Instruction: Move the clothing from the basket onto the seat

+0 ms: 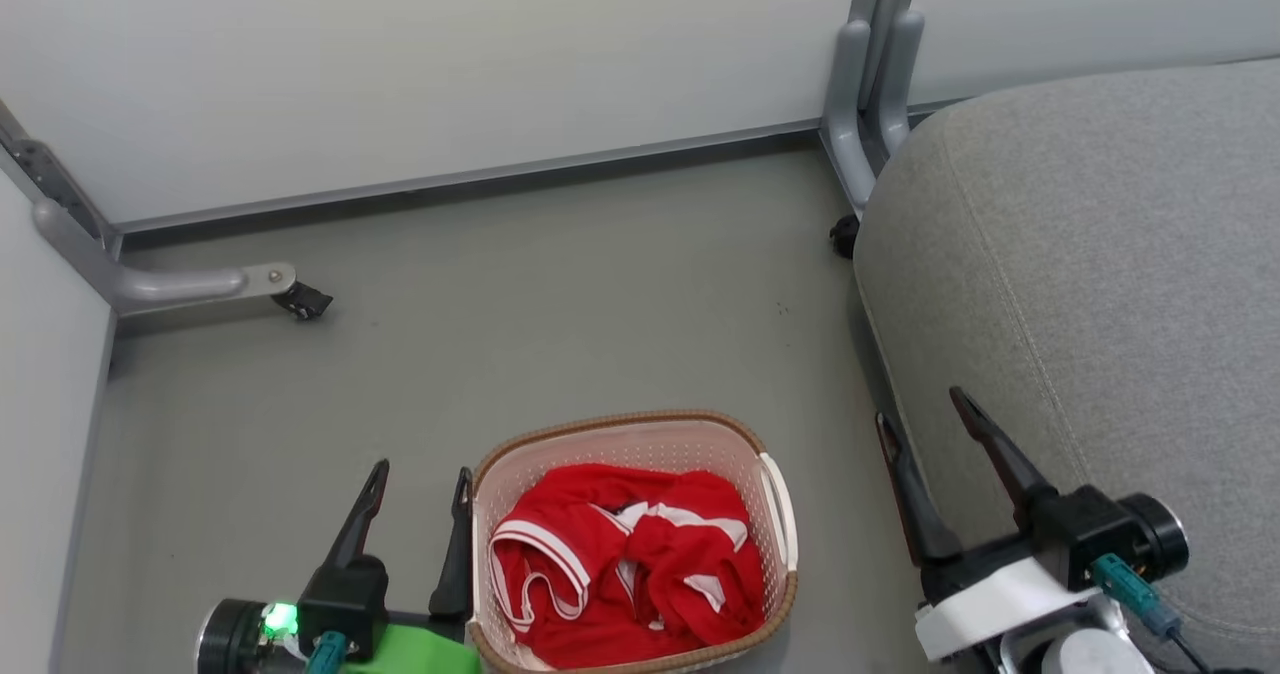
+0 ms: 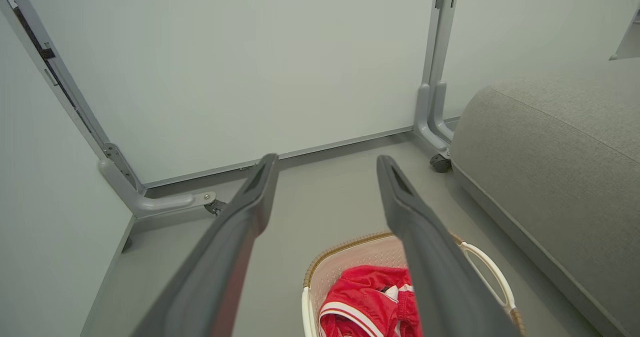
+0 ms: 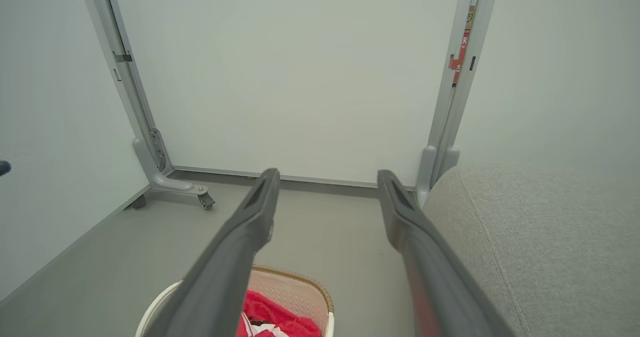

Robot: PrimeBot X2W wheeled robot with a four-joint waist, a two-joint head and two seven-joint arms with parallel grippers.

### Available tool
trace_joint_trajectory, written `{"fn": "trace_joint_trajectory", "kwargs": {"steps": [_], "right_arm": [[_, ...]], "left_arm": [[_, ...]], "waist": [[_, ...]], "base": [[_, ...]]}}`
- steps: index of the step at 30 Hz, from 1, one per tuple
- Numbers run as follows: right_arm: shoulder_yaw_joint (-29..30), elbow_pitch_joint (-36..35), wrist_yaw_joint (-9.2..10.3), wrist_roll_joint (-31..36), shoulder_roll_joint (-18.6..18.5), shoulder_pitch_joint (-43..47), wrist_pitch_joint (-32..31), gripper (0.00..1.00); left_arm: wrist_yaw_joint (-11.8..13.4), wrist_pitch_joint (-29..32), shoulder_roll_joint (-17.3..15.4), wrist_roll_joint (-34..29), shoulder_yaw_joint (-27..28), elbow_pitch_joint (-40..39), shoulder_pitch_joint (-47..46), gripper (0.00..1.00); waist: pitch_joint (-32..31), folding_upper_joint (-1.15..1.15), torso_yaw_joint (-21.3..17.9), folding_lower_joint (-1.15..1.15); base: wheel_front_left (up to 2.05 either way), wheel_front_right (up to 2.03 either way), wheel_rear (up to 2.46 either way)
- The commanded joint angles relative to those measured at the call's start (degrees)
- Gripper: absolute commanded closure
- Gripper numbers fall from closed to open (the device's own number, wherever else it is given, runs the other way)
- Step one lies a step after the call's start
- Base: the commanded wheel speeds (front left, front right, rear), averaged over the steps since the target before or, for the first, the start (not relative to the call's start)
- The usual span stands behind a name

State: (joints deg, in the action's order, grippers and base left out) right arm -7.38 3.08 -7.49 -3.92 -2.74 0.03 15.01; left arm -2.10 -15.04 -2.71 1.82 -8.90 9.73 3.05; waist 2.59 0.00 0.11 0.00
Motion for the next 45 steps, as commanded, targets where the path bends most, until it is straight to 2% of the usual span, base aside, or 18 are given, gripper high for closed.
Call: {"fn": "trace_joint_trajectory", "kwargs": {"steps": [1, 11, 16, 23, 27, 28, 36, 45], "right_arm": [[0.1, -0.59, 0.01, 0.54, -0.26, -1.94, 0.26, 0.0], [0.51, -2.61, 0.01, 1.91, -0.27, -10.39, 0.17, 0.0], [1.23, -4.17, 0.01, 2.41, -0.25, -14.87, 0.15, 0.0], [2.21, -6.55, 0.01, 1.8, -0.23, -19.46, 0.15, 0.0], [2.6, -8.06, 0.01, 1.0, -0.23, -21.31, 0.16, 0.0], [2.68, -8.9, 0.01, 0.3, -0.2, -22.21, 0.15, 0.0], [1.48, -11.0, 0.01, -3.01, -0.18, -24.28, 0.15, 0.0], [-0.25, -12.12, 0.01, -6.6, -0.16, -25.47, 0.15, 0.0]], "left_arm": [[-0.48, -0.21, -0.34, -0.62, 0.01, 0.71, -2.73, 0.0], [-3.07, -0.21, -1.54, -3.42, -4.56, 8.32, -14.76, 0.0], [-4.77, -0.21, -3.35, -5.65, -11.91, 13.79, -23.04, 0.0], [-5.34, -0.21, -5.69, -7.16, -21.91, 22.47, -34.36, 0.0], [-5.35, -0.21, -7.28, -7.58, -27.64, 29.12, -40.7, 0.0], [-5.35, -0.21, -8.12, -8.17, -30.84, 33.05, -44.2, 0.0], [-5.3, -0.21, -10.42, -9.88, -41.58, 45.53, -54.98, 0.0], [-4.9, 0.36, -10.81, -11.36, -46.45, 53.29, -62.25, 0.0]], "waist": [[4.87, 0.0, -0.19, 0.0], [20.66, 0.0, -0.99, 0.0], [28.15, 0.0, -1.6, 0.0], [36.34, 0.0, -3.46, 0.0], [40.8, 0.0, -5.32, 0.0], [43.19, 0.0, -6.47, 0.0], [50.21, 0.0, -10.42, 0.0], [54.54, 0.0, -13.24, 0.0]], "base": [[0.0, 0.0, 0.0], [0.0, 0.0, 0.0], [0.0, 0.0, 0.0], [0.0, 0.0, 0.0], [0.0, 0.0, 0.0], [0.0, 0.0, 0.0], [0.0, 0.0, 0.0], [0.0, 0.0, 0.0]]}}
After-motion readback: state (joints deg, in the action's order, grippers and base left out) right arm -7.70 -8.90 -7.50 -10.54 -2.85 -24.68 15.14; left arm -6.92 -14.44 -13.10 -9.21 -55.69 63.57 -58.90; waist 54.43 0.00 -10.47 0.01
